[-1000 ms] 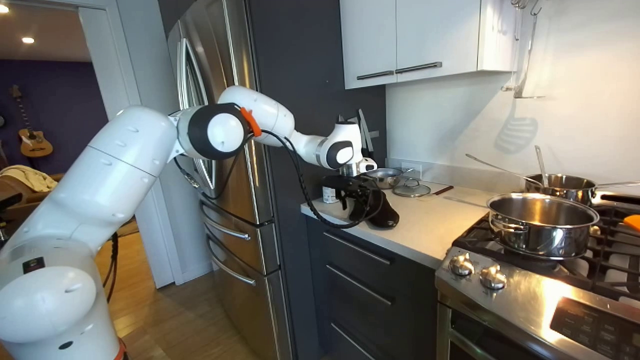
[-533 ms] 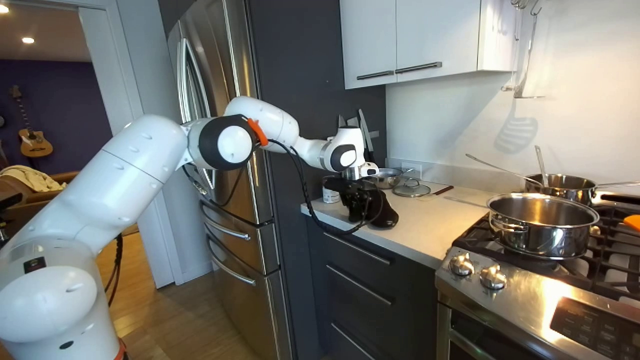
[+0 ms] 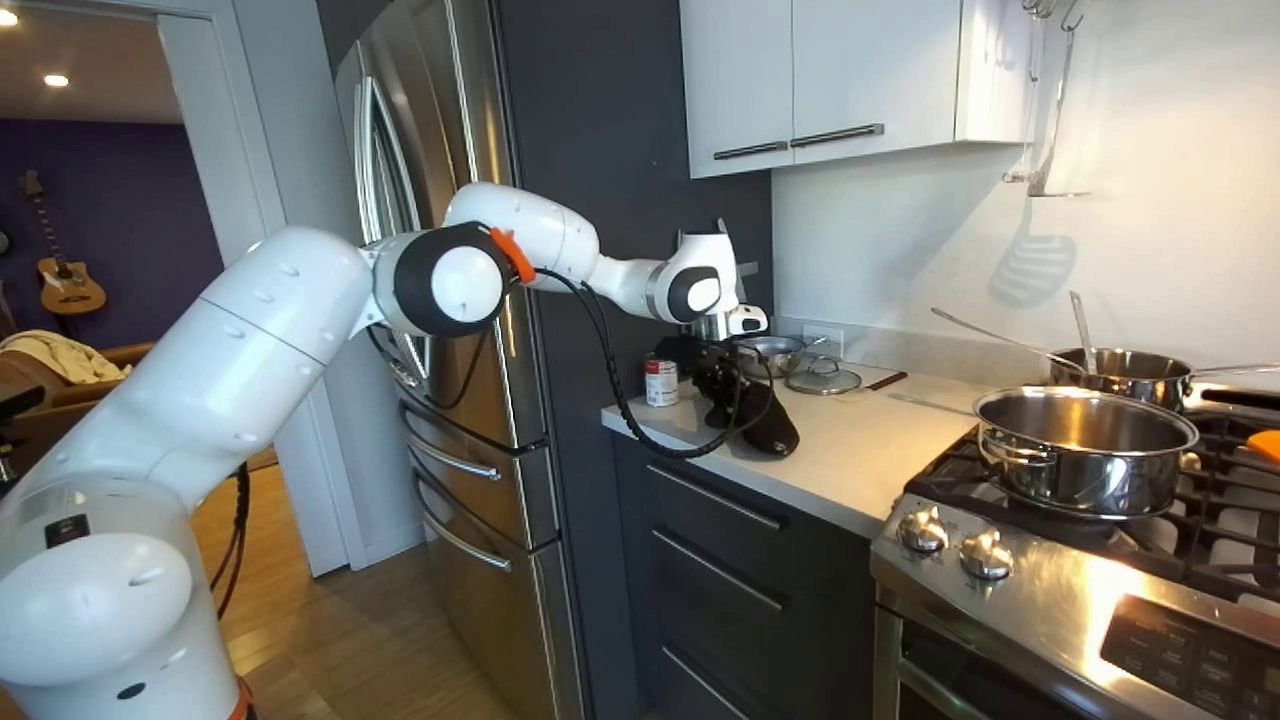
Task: Move the kitchen mitt from the counter to the stove
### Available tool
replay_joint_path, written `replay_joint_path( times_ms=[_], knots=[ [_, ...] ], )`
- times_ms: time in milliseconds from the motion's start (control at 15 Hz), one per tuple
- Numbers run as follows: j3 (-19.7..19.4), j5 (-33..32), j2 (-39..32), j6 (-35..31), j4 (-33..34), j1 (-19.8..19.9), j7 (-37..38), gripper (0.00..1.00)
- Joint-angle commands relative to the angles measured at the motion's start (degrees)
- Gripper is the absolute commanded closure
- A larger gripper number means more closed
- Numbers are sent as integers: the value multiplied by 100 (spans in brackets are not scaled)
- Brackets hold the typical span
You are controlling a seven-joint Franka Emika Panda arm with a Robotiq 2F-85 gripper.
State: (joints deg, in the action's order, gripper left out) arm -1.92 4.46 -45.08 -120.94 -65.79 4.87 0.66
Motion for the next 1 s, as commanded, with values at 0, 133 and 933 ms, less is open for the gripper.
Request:
replay_joint_path(
  times_ms=[0,133,933],
  knots=[
    [30,162,699,-16,-541,235,-17,95],
    [-30,162,1167,-136,-966,328,-30,95],
    [-962,530,3883,-2118,-3997,864,980,95]
  ],
)
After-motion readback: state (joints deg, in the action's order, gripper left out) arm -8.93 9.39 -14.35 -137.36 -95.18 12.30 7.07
